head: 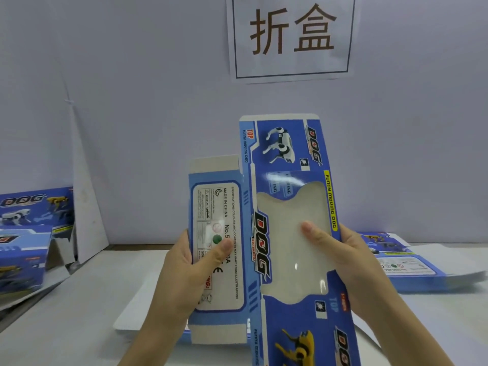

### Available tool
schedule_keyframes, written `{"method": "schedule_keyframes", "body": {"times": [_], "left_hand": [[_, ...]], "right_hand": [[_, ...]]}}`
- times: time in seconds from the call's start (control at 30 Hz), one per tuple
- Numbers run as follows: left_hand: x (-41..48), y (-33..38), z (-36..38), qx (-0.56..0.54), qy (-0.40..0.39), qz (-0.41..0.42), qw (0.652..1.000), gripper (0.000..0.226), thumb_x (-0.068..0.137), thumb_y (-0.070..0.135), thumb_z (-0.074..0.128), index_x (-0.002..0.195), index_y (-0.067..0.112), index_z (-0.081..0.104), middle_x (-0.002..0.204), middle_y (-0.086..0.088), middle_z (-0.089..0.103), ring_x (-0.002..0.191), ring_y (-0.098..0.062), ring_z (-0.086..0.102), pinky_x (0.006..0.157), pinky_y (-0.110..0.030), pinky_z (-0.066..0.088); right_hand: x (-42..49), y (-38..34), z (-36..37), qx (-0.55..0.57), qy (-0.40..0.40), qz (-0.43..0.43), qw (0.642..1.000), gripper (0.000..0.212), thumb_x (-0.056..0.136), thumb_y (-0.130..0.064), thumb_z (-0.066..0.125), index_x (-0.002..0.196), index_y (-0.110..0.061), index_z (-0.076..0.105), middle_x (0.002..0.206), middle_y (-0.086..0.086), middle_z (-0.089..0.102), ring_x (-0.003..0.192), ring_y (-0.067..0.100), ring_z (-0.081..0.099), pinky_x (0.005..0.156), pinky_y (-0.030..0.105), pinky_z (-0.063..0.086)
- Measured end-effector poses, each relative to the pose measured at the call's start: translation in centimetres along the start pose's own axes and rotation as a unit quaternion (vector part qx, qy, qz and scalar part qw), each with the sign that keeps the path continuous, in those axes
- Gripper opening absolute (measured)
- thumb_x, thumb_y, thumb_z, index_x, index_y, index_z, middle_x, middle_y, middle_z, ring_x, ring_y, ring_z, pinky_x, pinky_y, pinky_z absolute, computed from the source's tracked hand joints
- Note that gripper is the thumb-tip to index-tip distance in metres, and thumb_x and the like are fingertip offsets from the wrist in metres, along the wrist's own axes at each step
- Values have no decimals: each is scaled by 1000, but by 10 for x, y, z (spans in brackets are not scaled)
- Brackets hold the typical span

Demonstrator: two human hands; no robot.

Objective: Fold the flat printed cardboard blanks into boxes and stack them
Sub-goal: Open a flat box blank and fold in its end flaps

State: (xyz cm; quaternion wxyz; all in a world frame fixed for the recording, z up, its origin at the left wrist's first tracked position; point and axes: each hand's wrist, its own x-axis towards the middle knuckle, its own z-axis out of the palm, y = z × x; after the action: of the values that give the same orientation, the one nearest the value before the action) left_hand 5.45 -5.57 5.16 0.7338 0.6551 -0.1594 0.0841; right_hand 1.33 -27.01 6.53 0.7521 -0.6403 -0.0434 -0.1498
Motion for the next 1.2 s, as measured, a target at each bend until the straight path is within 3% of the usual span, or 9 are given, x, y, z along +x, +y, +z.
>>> {"method": "schedule_keyframes", "body": {"times": [0.2, 0.3, 0.4, 0.5, 0.6, 0.73, 0.83, 1.0, 1.2], "left_hand": [[-14, 10, 16, 133, 47, 95, 985, 77, 61, 63, 66, 128, 57, 30, 137, 27, 36, 117, 18, 40, 90, -9, 43], [-25, 13, 23, 144, -56, 151, 976, 88, 64, 69, 69, 138, 60, 22, 146, 32, 28, 136, 5, 30, 109, -32, 38], [-31, 18, 24, 22, -121, 139, 983, 83, 60, 59, 77, 135, 46, 45, 136, 18, 54, 125, -7, 52, 95, -28, 49], [-22, 16, 16, -96, -29, 26, 995, 54, 59, 56, 77, 109, 37, 67, 104, 8, 73, 96, -16, 70, 70, -29, 59], [-8, 12, 3, -88, 45, 3, 995, 41, 70, 38, 65, 108, 23, 62, 95, -1, 75, 83, -23, 73, 62, -37, 60], [-4, 8, -11, -120, 16, -21, 992, 38, 59, 27, 83, 94, 25, 69, 91, -5, 75, 77, -25, 73, 55, -36, 58], [-6, 10, -16, -134, -56, -23, 989, 25, 65, 32, 72, 90, 32, 74, 96, -7, 74, 79, -26, 73, 56, -33, 57], [-8, 16, -2, -1, -90, 35, 995, 64, 68, 49, 80, 122, 48, 45, 108, 15, 69, 96, -7, 68, 64, -16, 54], [-10, 19, -11, 73, -118, 145, 980, 86, 55, 37, 83, 130, 41, 41, 115, 7, 66, 103, -16, 66, 80, -26, 56]], "right_hand": [[-4, -1, 14, 63, 37, -89, 993, 36, 65, -50, 67, 94, -31, 75, 98, -1, 75, 91, 20, 72, 76, 38, 59], [-13, -2, 37, 91, -80, -152, 981, 56, 74, -62, 64, 120, -30, 64, 121, -4, 67, 112, 15, 64, 88, 29, 54], [-24, 3, 50, -48, -166, -187, 967, 60, 80, -67, 54, 133, -38, 53, 141, -20, 49, 134, 4, 41, 110, 32, 38], [-29, 2, 51, -170, -175, -220, 945, 41, 92, -45, 48, 132, -46, 51, 137, -36, 43, 132, -10, 35, 92, 3, 39], [-24, 2, 43, -242, -81, -252, 934, 49, 91, -35, 53, 135, -49, 38, 131, -37, 47, 124, -15, 40, 89, -2, 34], [-10, 0, 25, -159, 54, -218, 961, 63, 86, -27, 67, 136, -47, 35, 135, -19, 47, 118, -2, 53, 88, 20, 51], [-7, -10, 12, -49, -25, -145, 988, 48, 84, -38, 69, 129, -39, 52, 122, -5, 65, 104, 15, 67, 78, 35, 58], [-9, -13, 10, -109, -53, -181, 976, 27, 88, -36, 63, 114, -35, 61, 94, 12, 69, 92, 36, 66, 78, 47, 58], [-7, -16, 11, -29, -126, -158, 979, 63, 78, -72, 53, 129, -34, 57, 126, -4, 64, 118, 18, 60, 88, 31, 54]]}}
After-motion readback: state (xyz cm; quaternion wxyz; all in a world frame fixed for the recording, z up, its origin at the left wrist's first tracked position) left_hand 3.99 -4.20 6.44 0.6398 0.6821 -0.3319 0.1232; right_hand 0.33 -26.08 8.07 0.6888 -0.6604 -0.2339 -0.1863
